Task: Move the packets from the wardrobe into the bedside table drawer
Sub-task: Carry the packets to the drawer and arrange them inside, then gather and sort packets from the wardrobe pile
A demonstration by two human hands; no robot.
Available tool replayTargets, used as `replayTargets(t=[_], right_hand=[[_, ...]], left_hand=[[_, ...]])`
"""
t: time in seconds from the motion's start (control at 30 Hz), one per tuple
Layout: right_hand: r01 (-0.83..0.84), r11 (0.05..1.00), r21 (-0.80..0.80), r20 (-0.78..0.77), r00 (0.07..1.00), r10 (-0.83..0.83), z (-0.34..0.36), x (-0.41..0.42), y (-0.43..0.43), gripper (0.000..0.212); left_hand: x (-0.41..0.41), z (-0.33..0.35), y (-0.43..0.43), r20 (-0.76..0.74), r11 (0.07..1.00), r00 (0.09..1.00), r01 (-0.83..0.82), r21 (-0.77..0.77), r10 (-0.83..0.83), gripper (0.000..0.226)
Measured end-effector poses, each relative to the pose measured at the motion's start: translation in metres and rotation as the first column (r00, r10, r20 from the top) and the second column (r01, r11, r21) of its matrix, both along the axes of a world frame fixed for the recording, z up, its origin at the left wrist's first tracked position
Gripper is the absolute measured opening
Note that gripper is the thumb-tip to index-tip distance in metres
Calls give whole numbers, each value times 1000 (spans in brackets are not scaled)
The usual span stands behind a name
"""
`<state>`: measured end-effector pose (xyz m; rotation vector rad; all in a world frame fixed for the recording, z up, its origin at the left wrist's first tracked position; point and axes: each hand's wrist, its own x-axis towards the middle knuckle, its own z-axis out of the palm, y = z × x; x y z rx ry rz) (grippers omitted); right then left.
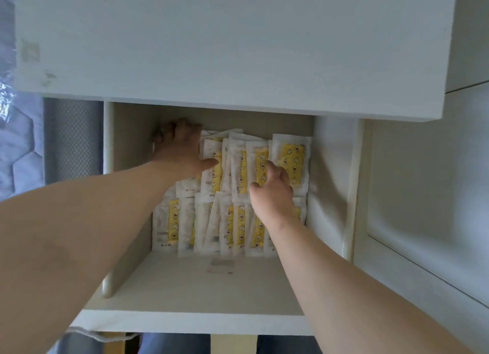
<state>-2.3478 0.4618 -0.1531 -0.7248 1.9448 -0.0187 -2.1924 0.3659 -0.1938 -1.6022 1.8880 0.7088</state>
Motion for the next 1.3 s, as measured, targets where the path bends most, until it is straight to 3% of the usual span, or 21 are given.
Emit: replayTargets(t=[0.27, 0.47, 0.6, 0.83, 1.07, 1.3], right_hand=[[287, 956, -58, -5, 958, -288, 17, 33, 4, 61], [556, 811, -184, 88, 831, -550, 91, 56, 24, 57], [787, 569, -237, 257, 616, -745, 166, 55, 63, 57], [953, 127, -275, 441, 243, -864, 263, 16, 182, 55], [887, -341, -312, 498, -153, -854, 328, -19, 383, 44], [677, -696, -240, 572, -481, -665, 348, -4, 538, 43]], left_hand=[[17, 28, -1, -141, 999, 989, 40, 27, -36, 79], [-2, 114, 25, -347, 984, 921, -169, 51, 176, 61], [-35, 187, 63, -515, 955, 804, -240, 173, 295, 48], [-116, 297, 180, -659, 913, 641, -189, 361, 393, 23], [-185, 362, 360, -678, 863, 658, 84, 498, 327, 7], [-217, 393, 536, -692, 722, 722, 475, 503, 7, 9]])
